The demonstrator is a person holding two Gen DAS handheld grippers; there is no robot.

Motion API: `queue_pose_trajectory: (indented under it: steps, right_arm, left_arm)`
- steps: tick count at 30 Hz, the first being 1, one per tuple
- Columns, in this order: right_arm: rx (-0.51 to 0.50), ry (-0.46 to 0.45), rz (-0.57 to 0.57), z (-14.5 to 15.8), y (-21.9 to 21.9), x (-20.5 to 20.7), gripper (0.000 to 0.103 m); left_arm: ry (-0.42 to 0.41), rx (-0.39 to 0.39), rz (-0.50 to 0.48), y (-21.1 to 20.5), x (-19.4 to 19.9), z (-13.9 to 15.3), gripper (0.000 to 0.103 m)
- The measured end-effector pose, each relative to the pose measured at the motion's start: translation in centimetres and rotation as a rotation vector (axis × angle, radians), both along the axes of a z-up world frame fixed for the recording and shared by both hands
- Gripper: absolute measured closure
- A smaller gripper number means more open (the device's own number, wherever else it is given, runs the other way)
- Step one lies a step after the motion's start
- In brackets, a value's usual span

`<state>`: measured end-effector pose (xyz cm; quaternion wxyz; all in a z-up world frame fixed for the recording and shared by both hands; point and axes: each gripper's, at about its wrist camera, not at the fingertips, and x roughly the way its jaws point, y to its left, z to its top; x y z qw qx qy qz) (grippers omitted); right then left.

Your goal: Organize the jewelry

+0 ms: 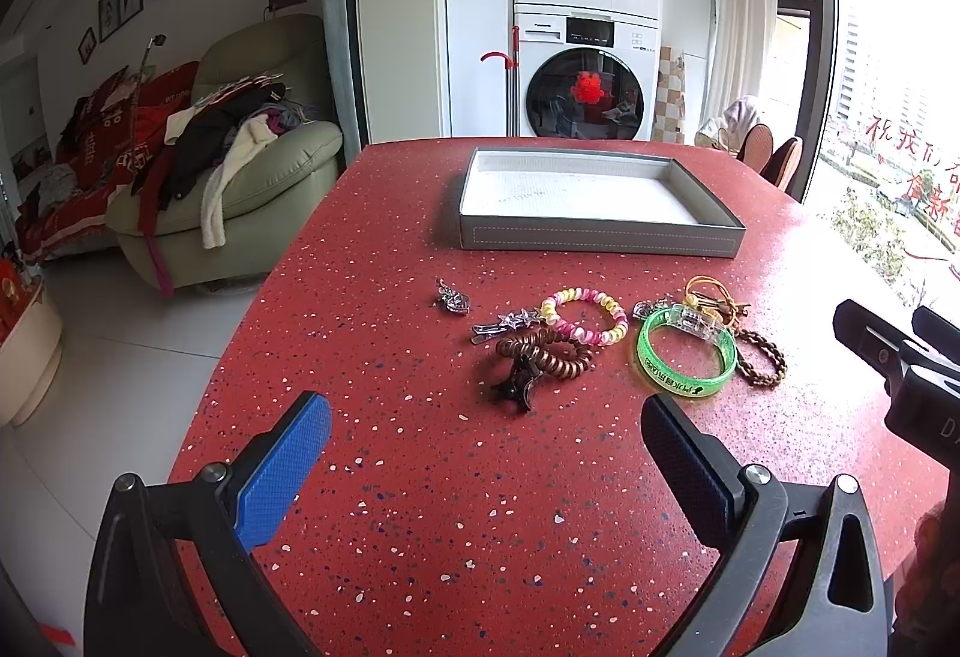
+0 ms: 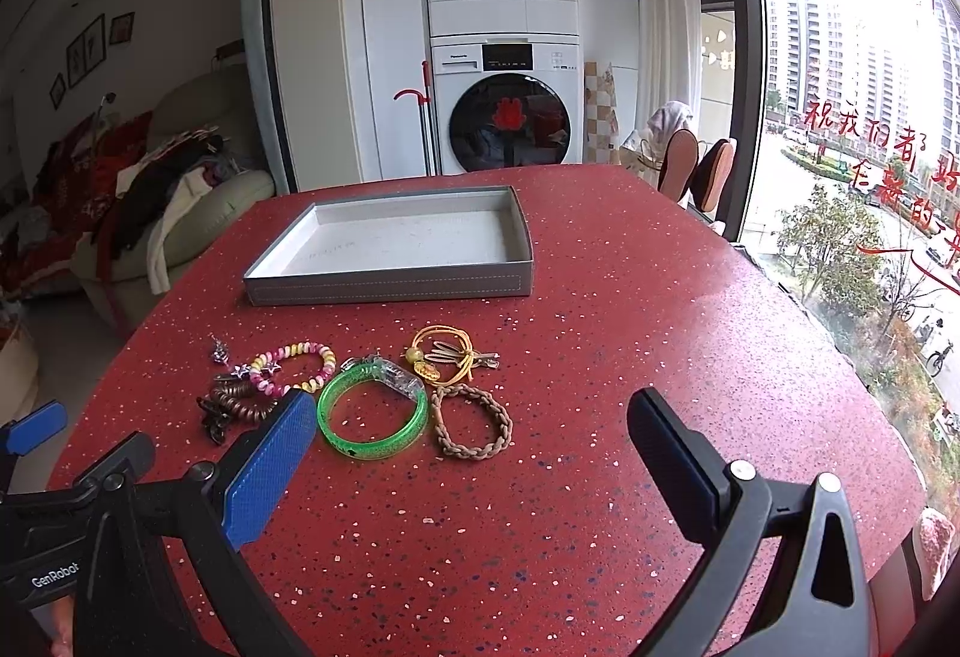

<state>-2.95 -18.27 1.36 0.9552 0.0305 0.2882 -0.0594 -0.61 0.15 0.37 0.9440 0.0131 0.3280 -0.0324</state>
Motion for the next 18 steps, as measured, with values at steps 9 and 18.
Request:
queue_pose_trajectory:
  steps: [9,18]
  right_arm:
    - [0.002,0.002,-0.001,-0.09,0.01,0.07,0.0]
    - [0.004,0.006,-0.001,-0.12,0.0,0.04,0.0]
  left_arm:
    - [0.0,0.0,0.0,0.0,0.01,0.01,0.0]
    - [0.003,0.002,-0.002,-0.08,-0.06,-0.21,0.0]
